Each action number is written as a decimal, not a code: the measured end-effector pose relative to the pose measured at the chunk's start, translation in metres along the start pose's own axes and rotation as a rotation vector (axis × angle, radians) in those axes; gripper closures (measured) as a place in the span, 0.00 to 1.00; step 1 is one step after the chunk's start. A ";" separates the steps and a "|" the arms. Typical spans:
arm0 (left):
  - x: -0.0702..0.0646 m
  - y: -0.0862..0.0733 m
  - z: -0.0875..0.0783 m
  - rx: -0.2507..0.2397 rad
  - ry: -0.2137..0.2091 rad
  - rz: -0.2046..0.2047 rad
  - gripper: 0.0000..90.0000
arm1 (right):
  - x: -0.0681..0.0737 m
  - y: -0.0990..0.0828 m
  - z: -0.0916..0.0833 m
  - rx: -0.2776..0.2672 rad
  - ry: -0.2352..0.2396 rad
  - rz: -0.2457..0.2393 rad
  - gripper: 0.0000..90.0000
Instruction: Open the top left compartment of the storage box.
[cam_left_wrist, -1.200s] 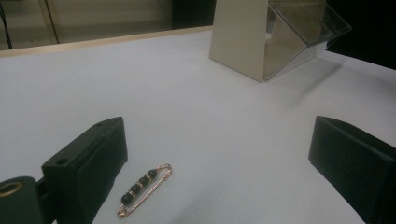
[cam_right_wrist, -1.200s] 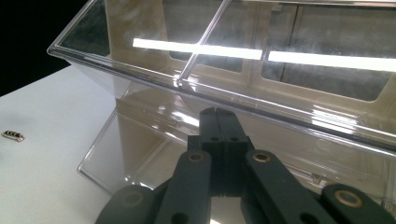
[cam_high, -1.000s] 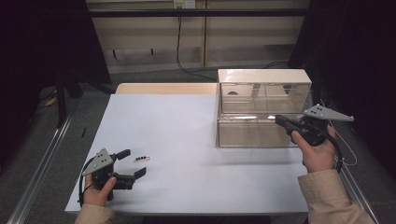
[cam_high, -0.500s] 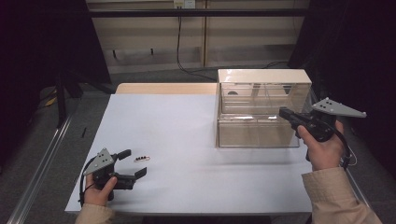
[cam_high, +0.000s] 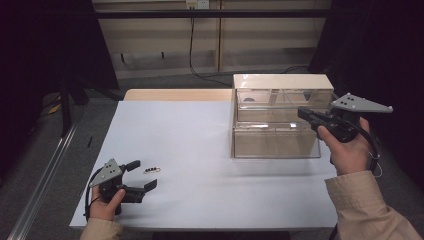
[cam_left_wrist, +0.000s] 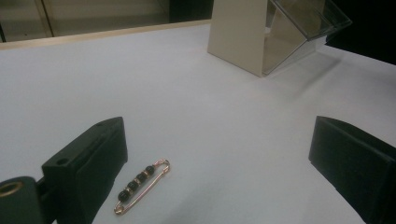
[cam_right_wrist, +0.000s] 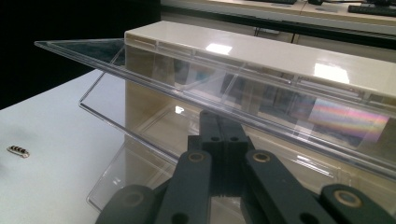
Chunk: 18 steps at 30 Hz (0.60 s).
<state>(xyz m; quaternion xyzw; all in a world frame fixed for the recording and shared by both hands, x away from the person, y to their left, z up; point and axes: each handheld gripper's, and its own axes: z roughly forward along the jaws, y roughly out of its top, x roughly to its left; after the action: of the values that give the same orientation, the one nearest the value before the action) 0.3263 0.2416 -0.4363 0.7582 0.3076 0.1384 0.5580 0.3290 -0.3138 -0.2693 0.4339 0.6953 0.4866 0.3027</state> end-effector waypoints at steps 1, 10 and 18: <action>0.000 0.000 0.000 0.001 -0.001 0.000 0.05 | -0.001 0.002 -0.001 -0.006 0.003 0.007 1.00; 0.002 0.002 0.002 0.015 -0.014 -0.003 0.05 | -0.006 0.010 0.000 -0.017 -0.003 0.012 1.00; 0.002 0.003 0.003 0.024 -0.017 -0.001 0.05 | -0.007 0.015 0.000 -0.022 -0.004 0.011 1.00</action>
<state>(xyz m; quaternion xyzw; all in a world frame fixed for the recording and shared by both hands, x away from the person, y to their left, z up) 0.3303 0.2401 -0.4346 0.7659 0.3049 0.1282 0.5513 0.3362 -0.3179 -0.2552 0.4351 0.6870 0.4949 0.3062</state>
